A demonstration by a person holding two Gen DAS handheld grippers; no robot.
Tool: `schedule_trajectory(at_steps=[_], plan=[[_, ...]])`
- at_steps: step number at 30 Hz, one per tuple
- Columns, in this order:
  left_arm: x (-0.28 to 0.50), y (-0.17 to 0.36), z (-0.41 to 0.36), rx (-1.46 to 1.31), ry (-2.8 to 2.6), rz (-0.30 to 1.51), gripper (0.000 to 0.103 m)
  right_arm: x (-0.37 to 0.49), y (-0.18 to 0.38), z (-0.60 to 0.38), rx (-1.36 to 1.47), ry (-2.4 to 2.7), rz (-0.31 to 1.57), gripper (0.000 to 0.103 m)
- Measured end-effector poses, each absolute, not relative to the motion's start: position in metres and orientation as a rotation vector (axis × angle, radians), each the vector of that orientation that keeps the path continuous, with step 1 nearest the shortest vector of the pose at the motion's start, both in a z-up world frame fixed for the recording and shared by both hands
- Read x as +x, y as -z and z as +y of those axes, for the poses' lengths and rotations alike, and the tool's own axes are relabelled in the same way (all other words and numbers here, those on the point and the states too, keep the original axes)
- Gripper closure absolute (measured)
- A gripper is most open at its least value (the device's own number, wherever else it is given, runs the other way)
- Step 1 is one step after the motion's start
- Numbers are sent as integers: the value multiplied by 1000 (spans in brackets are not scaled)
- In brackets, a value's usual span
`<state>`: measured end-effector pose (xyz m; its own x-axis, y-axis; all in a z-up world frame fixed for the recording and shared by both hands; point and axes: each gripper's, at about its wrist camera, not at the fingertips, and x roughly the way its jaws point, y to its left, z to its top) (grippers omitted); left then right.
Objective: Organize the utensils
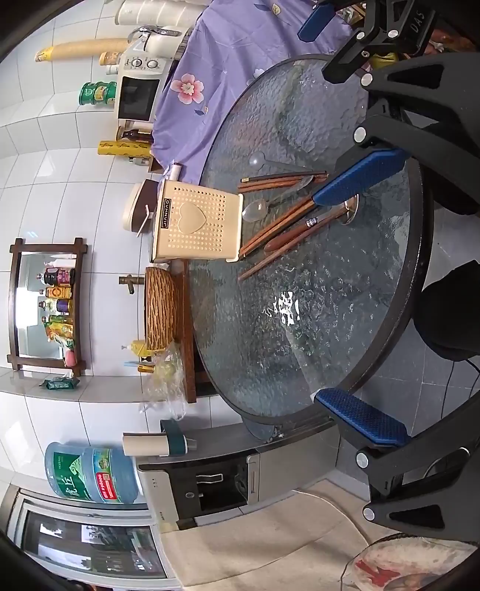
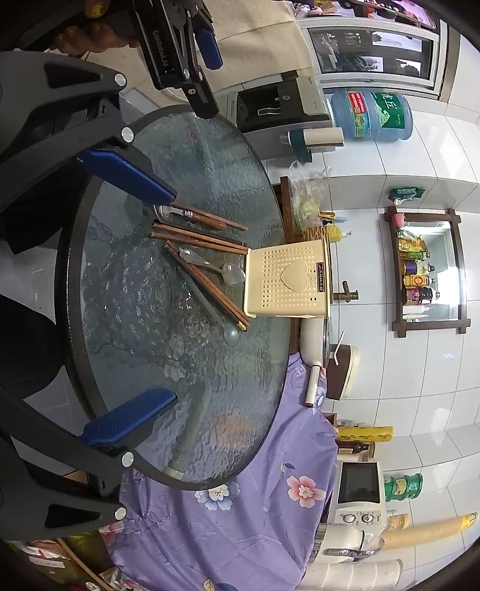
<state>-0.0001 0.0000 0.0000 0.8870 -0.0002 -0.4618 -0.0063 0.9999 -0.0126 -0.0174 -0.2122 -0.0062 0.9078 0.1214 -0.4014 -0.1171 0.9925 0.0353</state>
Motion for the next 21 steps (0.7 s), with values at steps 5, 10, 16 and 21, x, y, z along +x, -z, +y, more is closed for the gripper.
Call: schedule_trajectory(at_steps=[5, 10, 16, 21], plan=[[0, 0, 0, -13, -2, 480, 6, -17, 6, -212, 11, -123, 416, 5], [0, 0, -1, -13, -4, 480, 6, -17, 7, -212, 9, -123, 414, 5], [0, 0, 0, -16, -4, 482, 6, -17, 8, -211, 8, -125, 416, 5], [0, 0, -1, -14, -4, 479, 6, -17, 8, -211, 10, -125, 417, 5]])
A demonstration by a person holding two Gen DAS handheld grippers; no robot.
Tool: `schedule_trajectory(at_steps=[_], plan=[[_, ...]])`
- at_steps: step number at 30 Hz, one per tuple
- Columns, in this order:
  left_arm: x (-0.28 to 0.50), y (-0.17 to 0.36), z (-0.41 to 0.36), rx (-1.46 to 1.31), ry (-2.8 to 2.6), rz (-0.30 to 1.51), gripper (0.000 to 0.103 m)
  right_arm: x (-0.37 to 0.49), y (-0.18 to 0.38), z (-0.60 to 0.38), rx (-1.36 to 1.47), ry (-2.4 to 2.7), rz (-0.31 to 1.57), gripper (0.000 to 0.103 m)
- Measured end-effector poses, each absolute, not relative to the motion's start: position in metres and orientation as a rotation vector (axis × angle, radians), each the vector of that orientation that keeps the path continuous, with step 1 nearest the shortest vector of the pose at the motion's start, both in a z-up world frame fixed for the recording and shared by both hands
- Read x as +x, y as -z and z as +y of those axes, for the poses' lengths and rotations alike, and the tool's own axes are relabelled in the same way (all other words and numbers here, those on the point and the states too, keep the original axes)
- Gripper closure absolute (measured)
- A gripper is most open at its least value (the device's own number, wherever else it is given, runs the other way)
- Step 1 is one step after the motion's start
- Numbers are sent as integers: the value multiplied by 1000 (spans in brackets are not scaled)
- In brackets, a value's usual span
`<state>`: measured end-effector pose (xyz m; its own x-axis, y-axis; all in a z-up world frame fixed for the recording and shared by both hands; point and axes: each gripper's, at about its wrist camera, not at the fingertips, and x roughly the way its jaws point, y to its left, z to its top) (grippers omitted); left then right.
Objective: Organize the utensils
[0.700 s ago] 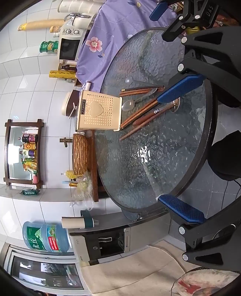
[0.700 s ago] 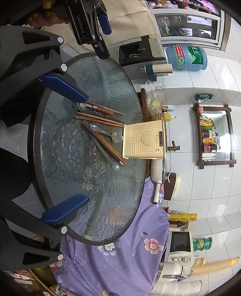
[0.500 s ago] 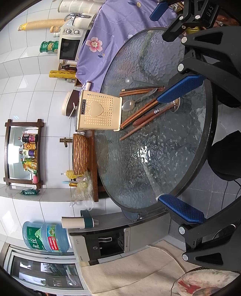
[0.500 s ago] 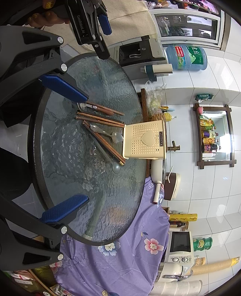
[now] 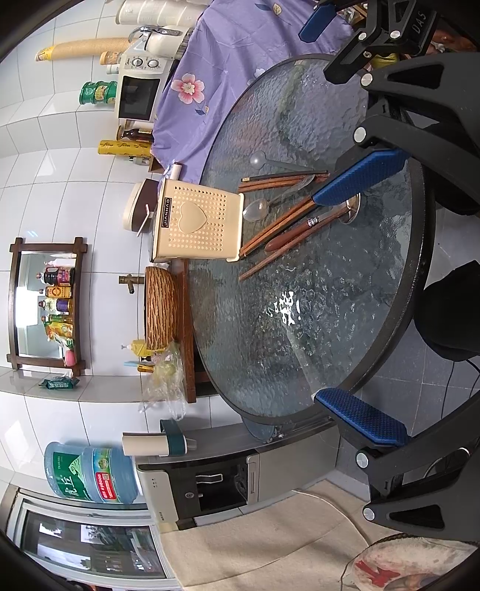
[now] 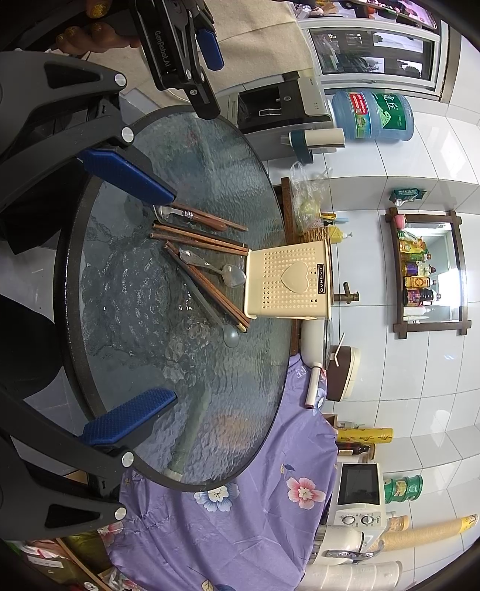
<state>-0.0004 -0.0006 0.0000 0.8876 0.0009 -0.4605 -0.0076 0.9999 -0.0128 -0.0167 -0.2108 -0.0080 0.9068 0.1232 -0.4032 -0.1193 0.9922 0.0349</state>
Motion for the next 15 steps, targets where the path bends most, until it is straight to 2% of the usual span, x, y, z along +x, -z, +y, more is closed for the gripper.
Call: schedule_trajectory(at_steps=[15], plan=[[-1, 0, -3, -15, -2, 478, 6, -13, 12, -209, 7, -127, 424, 5]])
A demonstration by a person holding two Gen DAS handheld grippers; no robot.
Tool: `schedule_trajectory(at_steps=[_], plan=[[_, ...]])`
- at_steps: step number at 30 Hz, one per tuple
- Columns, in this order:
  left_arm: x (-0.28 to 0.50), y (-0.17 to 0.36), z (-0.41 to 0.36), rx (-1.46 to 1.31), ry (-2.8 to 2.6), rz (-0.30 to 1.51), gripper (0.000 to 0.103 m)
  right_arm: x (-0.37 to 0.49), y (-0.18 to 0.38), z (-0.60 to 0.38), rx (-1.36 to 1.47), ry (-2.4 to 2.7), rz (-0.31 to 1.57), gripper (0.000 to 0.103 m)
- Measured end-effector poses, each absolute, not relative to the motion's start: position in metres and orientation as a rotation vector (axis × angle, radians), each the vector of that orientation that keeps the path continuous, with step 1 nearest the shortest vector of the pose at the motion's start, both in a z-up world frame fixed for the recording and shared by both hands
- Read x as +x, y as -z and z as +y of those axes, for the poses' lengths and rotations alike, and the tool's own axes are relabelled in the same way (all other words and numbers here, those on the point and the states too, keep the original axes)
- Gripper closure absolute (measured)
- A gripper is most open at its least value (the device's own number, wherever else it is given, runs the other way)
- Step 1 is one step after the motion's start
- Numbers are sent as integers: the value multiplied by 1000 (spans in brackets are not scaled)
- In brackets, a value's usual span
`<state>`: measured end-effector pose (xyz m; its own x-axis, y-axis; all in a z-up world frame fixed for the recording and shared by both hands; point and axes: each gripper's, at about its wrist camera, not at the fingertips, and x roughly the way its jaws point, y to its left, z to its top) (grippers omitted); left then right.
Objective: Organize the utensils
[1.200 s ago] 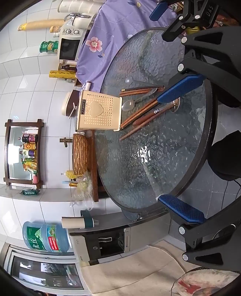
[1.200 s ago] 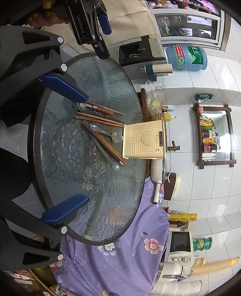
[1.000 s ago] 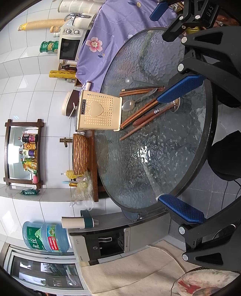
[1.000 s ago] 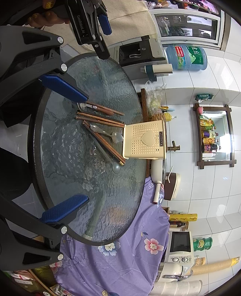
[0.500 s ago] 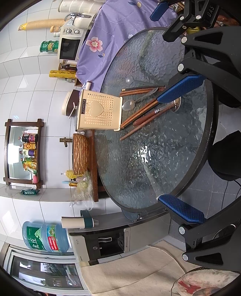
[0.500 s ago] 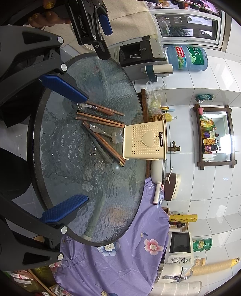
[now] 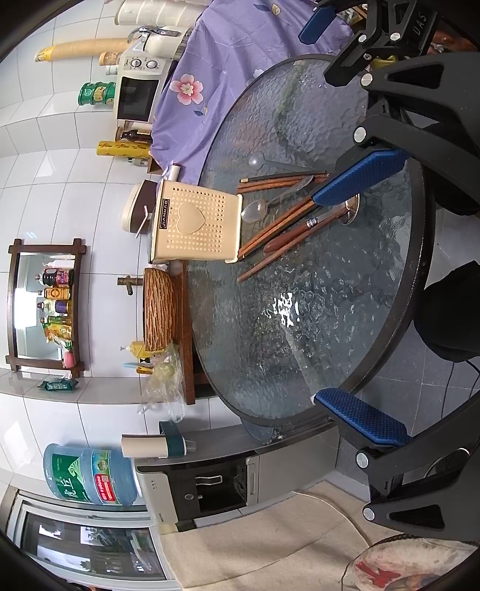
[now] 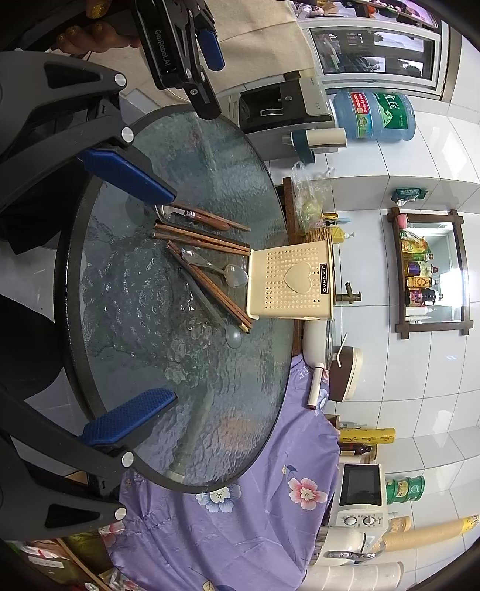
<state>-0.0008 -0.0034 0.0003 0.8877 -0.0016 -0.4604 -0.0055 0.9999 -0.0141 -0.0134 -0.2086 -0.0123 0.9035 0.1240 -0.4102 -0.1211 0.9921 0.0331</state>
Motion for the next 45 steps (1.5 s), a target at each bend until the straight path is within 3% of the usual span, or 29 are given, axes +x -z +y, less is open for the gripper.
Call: schedule_trajectory(at_steps=[15, 24, 28, 35, 40, 45], plan=[[17, 14, 9, -49, 51, 574, 6, 6, 19, -219, 15, -119, 475, 5], [68, 12, 25, -15, 24, 673, 6, 76, 26, -241, 60, -134, 655, 5], [97, 6, 28, 18, 40, 700, 19, 109, 15, -252, 116, -127, 692, 13], [150, 3, 14, 85, 73, 764, 31, 160, 8, -256, 139, -86, 746, 20], [184, 11, 7, 95, 81, 832, 47, 193, 16, -253, 106, -54, 801, 29], [214, 22, 7, 35, 114, 923, 54, 223, 27, -250, 117, -31, 864, 34]])
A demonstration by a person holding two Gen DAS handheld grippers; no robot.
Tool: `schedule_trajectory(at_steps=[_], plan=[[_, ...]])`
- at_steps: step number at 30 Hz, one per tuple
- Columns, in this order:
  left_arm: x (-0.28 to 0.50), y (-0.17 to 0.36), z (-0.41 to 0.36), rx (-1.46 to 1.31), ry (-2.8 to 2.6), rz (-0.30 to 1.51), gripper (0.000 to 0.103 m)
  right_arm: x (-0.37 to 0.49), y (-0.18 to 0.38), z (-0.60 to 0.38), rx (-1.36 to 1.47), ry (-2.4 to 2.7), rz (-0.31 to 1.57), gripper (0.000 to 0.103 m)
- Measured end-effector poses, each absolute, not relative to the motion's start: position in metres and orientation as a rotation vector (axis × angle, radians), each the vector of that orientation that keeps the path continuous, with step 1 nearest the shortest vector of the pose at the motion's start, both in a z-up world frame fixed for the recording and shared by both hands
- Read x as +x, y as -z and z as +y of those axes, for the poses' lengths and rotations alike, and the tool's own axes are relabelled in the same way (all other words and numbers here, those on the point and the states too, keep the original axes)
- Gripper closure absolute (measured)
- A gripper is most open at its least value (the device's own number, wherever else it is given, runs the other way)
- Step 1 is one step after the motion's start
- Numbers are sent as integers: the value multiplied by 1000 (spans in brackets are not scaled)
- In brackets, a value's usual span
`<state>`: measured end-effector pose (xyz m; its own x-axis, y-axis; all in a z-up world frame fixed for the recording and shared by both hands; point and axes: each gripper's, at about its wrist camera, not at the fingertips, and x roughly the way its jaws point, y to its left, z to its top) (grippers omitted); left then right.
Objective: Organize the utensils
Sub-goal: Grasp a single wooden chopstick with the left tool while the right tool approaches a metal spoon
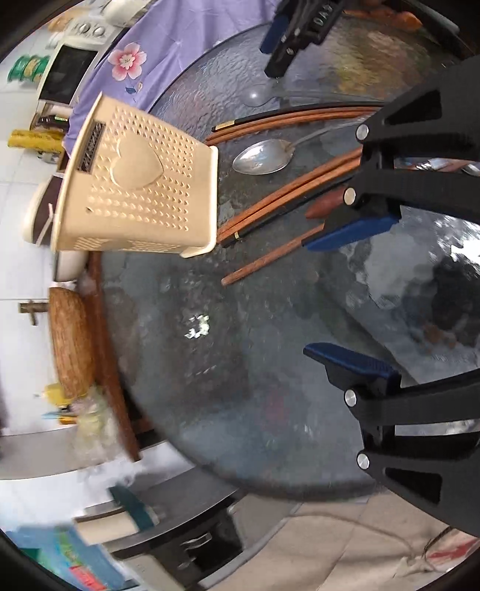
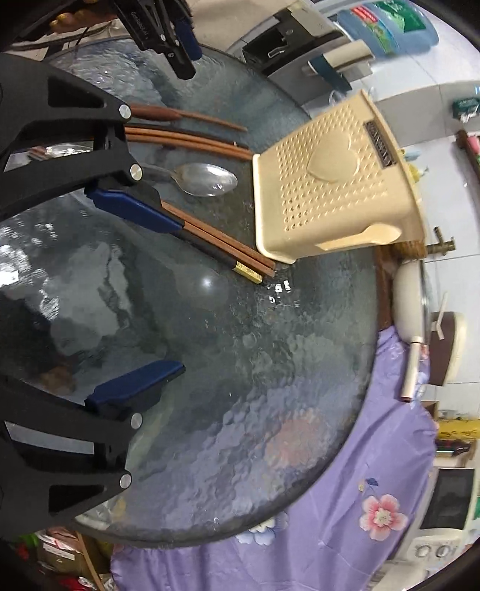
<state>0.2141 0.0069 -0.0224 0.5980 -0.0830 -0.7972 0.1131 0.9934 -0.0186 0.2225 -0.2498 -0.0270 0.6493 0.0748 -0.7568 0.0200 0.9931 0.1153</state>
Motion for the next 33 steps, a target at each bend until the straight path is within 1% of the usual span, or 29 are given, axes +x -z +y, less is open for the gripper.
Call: schedule_trajectory(at_steps=[4, 6, 8, 12, 15, 23, 24, 29, 33], plan=[[227, 27, 4, 45, 107, 952, 57, 241, 35, -243, 106, -19, 911, 37], [233, 28, 5, 40, 102, 962, 57, 248, 39, -239, 88, -3, 930, 41], [241, 29, 3, 56, 87, 967, 57, 253, 43, -238, 90, -1, 948, 43], [249, 33, 4, 63, 79, 986, 57, 259, 48, -235, 86, 5, 968, 44], [253, 36, 3, 51, 92, 1007, 57, 263, 49, -233, 75, 19, 968, 48], [269, 38, 0, 55, 71, 1008, 57, 271, 50, -227, 52, 48, 976, 49], [270, 38, -2, 57, 70, 1008, 57, 270, 50, -226, 47, 56, 975, 52], [274, 41, -13, 86, 63, 1016, 58, 265, 51, -222, 33, 59, 964, 56], [278, 46, -19, 106, 37, 1024, 62, 262, 51, -220, 27, 48, 958, 61]])
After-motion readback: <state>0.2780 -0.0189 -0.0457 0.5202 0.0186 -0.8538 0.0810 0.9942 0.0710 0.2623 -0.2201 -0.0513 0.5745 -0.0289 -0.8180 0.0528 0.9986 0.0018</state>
